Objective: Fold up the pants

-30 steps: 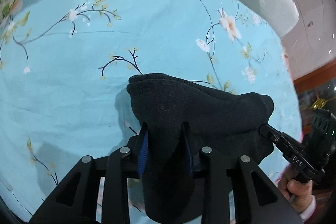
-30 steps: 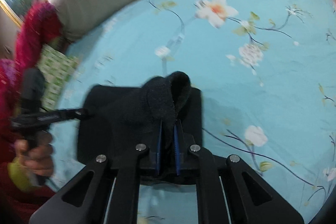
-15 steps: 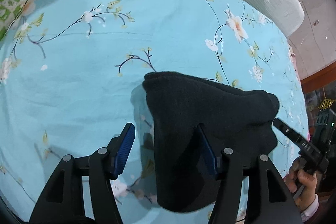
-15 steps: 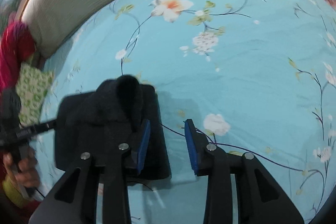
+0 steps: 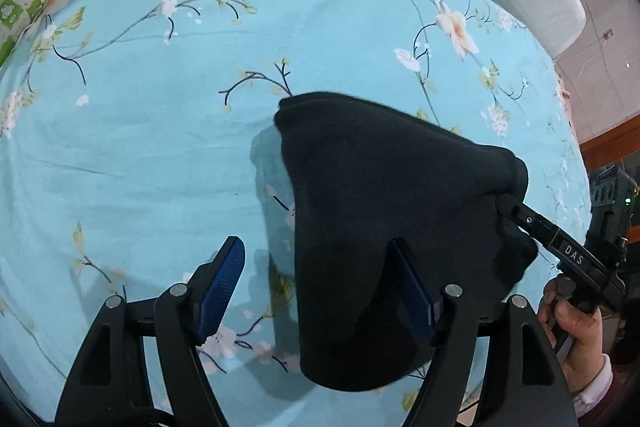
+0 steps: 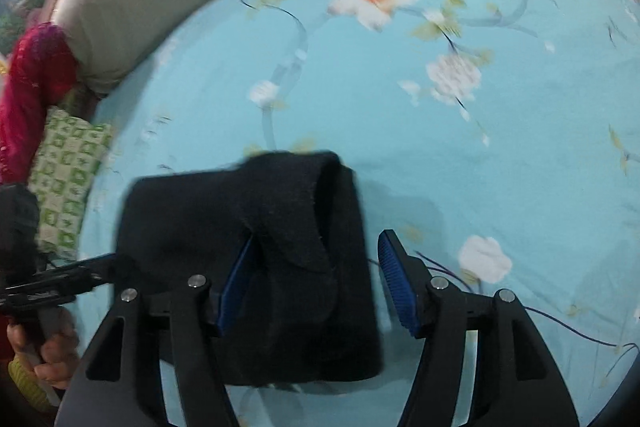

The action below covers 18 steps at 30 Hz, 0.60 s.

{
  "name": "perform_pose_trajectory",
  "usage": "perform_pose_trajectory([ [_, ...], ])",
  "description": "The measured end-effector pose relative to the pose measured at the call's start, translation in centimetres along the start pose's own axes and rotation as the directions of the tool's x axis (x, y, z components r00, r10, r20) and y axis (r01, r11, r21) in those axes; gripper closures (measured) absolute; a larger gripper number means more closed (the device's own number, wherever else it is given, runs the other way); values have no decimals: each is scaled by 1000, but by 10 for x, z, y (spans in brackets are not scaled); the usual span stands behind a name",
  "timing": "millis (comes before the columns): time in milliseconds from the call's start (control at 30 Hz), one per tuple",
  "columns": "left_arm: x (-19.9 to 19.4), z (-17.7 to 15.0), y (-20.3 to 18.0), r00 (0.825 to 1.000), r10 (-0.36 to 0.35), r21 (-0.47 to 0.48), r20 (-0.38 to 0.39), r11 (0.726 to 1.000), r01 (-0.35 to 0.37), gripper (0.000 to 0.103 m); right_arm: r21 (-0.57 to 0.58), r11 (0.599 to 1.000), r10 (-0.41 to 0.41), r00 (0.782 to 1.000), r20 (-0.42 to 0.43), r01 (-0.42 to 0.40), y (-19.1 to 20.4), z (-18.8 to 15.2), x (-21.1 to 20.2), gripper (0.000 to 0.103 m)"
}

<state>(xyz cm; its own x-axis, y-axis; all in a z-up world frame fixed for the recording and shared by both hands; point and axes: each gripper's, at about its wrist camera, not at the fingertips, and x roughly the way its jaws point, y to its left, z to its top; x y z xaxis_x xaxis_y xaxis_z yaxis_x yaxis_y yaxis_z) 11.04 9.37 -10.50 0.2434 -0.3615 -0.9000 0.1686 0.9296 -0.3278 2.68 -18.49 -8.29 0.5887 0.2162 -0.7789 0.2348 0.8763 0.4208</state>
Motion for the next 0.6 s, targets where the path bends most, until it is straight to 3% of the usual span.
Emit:
perform_pose_trajectory([
  [167,8,1,7,1000,-9,-31,-21,999,9,27,19,1000,21,1000,1,-21,-11,-3,2,40],
  [533,32,0,8,994,-83,-57,-65,995,79,26,56,986,162,985,-58,-159,-17,-19,6,40],
  [600,31,0,4,994,-97,-51,-59,994,94,34,76,980,191,980,-56,-187,-21,-21,11,40],
])
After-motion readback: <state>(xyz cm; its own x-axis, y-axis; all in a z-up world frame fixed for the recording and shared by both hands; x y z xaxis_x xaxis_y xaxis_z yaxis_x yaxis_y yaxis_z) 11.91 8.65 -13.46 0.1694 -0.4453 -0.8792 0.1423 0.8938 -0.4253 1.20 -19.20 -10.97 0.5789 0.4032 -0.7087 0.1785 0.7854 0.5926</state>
